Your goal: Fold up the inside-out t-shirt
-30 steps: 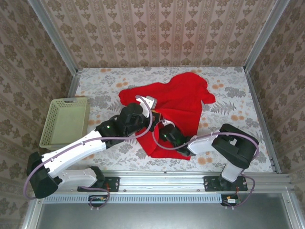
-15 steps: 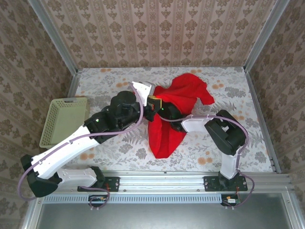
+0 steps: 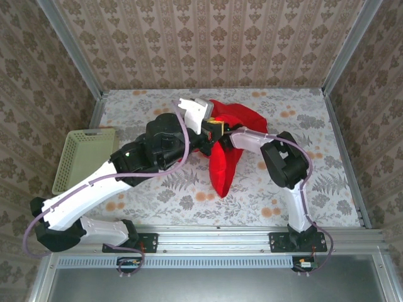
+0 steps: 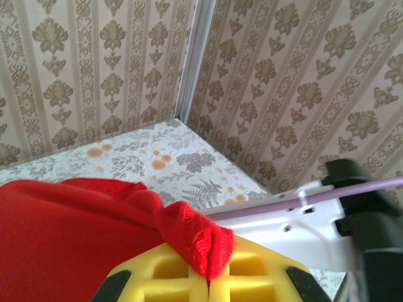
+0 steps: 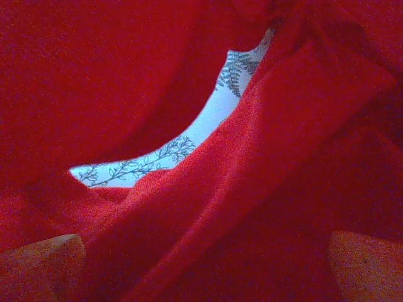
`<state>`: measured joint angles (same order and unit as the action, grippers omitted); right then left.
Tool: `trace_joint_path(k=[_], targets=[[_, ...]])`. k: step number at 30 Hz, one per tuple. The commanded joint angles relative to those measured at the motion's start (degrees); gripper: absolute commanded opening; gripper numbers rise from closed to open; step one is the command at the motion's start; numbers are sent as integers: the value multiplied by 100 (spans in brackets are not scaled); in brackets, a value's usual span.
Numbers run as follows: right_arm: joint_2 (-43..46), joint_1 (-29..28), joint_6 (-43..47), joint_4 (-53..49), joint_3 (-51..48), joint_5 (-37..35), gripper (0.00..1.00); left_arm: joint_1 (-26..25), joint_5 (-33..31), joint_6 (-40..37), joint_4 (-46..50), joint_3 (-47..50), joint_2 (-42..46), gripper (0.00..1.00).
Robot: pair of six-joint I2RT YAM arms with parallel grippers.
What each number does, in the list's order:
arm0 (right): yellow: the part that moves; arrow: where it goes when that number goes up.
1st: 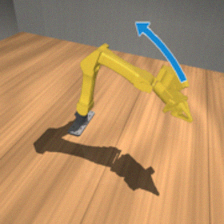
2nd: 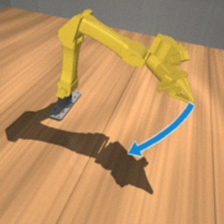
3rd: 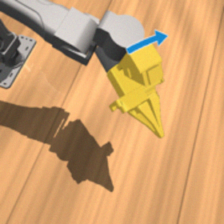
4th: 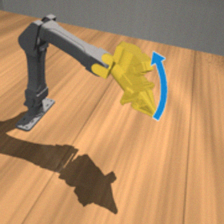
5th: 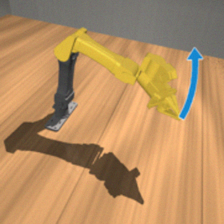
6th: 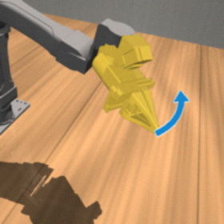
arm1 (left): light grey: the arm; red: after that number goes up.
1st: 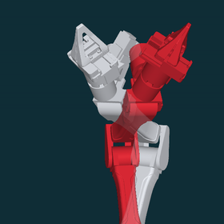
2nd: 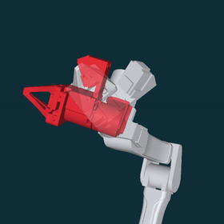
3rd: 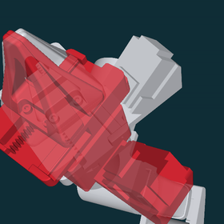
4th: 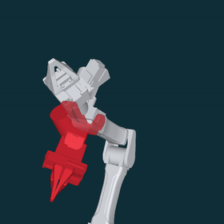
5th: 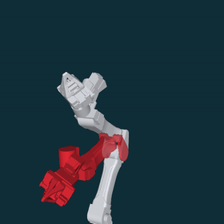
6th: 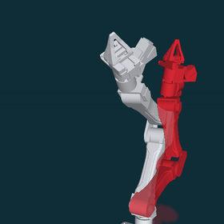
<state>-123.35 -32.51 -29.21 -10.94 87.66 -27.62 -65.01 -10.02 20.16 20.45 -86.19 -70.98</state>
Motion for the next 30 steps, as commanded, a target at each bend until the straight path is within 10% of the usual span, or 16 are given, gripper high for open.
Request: trace_joint_path(k=[1,17,23,30], targets=[[-463,-25,-125,-1395,662,-327,100,-147,18,-228,-146,-561,-81,0],[-2429,-27,-176,-4332,3880,-442,99,-53,-924,-356,271,-913,-146,0],[-2481,-77,-68,-4369,4001,-504,67,317,-1105,-155,497,-791,-39,0],[-951,-159,330,-2033,1357,112,26,1545,-872,487,1160,-724,-89,0]])
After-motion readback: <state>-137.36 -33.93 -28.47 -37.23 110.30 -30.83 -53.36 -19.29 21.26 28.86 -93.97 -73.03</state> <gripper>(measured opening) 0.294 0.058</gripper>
